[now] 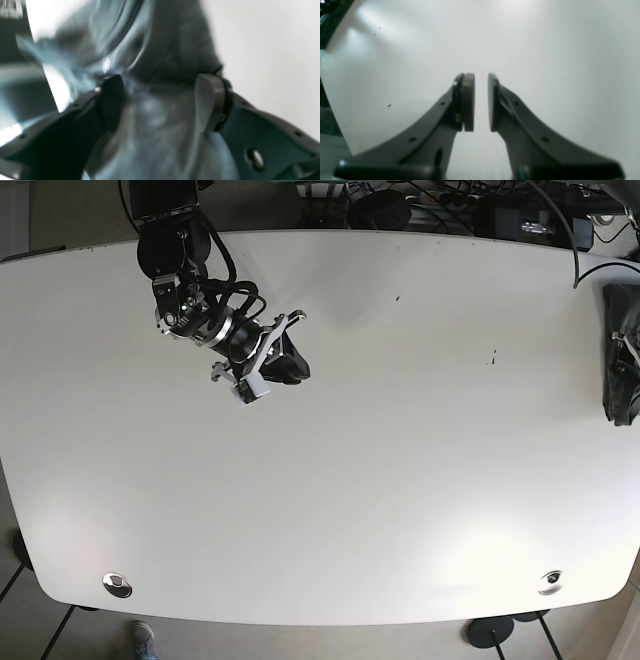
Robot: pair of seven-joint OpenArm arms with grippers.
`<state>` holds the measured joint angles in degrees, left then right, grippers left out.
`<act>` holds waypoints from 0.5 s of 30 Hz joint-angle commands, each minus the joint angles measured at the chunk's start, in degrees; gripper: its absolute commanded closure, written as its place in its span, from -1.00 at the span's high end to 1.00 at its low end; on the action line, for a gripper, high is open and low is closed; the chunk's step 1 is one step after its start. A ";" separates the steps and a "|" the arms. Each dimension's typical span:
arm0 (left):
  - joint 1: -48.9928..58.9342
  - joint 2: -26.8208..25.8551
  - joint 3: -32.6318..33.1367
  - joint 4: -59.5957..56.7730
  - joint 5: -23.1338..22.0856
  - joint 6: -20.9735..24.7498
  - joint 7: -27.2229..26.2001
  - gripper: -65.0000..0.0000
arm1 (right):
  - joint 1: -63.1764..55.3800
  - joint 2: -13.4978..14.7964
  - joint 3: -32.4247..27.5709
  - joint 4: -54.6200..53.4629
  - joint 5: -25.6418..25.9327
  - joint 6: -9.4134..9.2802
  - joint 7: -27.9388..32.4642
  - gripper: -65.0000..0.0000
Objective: Fold the T-shirt properly
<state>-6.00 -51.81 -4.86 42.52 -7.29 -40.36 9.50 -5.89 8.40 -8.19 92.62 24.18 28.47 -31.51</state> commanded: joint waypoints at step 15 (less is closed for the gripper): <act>-0.99 25.92 0.07 43.59 7.07 0.36 13.32 0.13 | 0.75 1.31 22.91 2.99 -3.92 0.32 1.92 -0.74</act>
<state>-5.52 -23.05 -4.36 85.32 2.63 -40.38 24.40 -5.69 9.17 15.00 94.45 17.30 28.49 -31.00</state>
